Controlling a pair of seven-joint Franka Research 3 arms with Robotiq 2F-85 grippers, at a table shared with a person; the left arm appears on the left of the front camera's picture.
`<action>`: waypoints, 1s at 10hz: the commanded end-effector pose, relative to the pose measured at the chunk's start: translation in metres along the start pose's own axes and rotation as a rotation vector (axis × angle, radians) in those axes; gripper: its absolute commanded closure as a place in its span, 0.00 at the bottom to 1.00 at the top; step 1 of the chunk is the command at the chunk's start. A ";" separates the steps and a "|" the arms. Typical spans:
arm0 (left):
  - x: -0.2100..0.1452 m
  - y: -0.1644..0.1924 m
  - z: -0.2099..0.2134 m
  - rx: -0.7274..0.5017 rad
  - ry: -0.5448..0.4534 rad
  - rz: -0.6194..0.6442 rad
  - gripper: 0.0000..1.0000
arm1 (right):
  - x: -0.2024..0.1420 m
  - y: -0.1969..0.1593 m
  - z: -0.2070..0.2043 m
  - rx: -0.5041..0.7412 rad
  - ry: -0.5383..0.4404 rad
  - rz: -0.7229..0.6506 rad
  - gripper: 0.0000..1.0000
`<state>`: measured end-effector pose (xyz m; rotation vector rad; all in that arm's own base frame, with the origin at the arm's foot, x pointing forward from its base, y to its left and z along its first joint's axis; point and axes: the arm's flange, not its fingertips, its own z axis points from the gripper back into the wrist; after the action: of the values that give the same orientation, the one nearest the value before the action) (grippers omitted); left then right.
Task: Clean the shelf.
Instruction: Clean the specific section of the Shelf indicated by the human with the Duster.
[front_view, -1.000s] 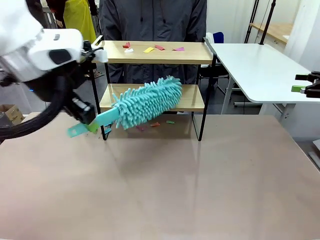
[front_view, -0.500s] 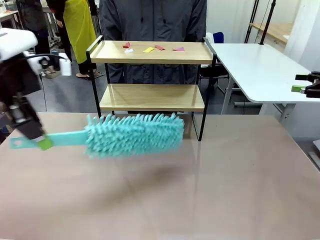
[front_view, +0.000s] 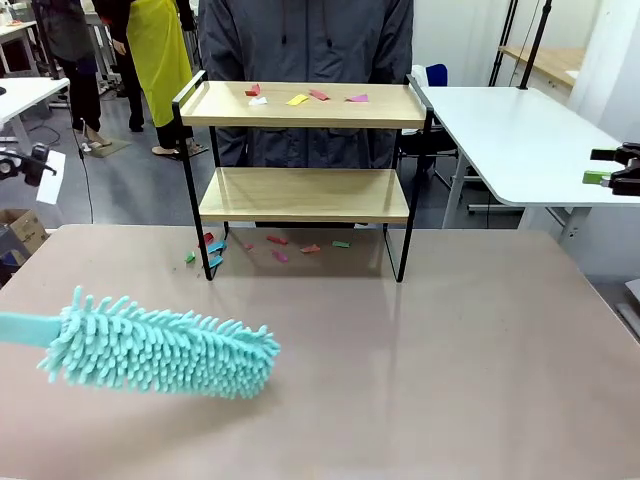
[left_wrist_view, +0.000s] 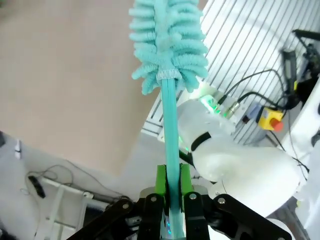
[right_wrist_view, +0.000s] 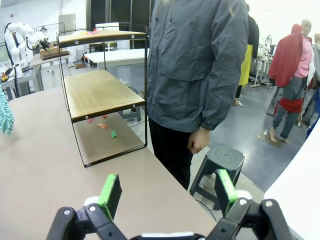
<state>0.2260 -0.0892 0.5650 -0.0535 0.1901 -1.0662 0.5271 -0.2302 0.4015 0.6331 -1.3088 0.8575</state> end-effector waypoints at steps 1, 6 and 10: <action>0.004 0.002 0.003 -0.007 -0.031 0.003 0.87 | 0.003 0.001 -0.002 0.001 -0.003 0.005 0.00; 0.004 0.002 0.003 -0.007 -0.031 0.003 0.87 | 0.003 0.001 -0.002 0.001 -0.003 0.005 0.00; 0.004 0.002 0.003 -0.007 -0.031 0.003 0.87 | 0.003 0.001 -0.002 0.001 -0.003 0.005 0.00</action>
<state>0.2288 -0.0910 0.5648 -0.0589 0.1807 -1.0657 0.5271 -0.2302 0.4015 0.6331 -1.3088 0.8575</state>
